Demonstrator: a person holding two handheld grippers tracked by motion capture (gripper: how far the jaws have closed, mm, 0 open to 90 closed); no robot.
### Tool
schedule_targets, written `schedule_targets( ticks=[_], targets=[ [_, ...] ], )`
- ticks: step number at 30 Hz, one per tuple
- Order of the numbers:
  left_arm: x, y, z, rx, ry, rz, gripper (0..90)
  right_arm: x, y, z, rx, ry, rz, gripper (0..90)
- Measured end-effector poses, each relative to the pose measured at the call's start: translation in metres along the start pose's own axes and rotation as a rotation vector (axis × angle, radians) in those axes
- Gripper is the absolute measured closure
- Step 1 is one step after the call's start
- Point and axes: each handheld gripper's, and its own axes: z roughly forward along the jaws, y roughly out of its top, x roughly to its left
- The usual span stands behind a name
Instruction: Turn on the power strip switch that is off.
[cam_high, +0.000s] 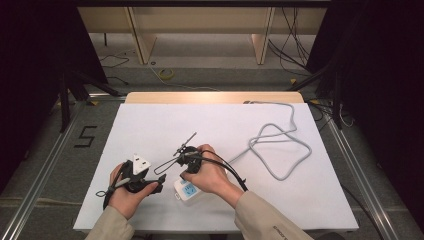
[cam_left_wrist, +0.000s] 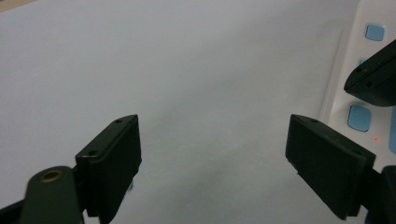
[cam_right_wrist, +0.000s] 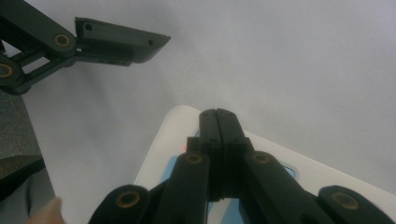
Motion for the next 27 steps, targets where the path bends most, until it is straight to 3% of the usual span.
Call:
schedule_targets(
  ticks=[27],
  targets=[
    [-0.001,0.0,0.0,0.002,-0.001,0.001,18.1,-0.017,-0.023,-0.026,-0.044,-0.026,0.042,90.0]
  ],
)
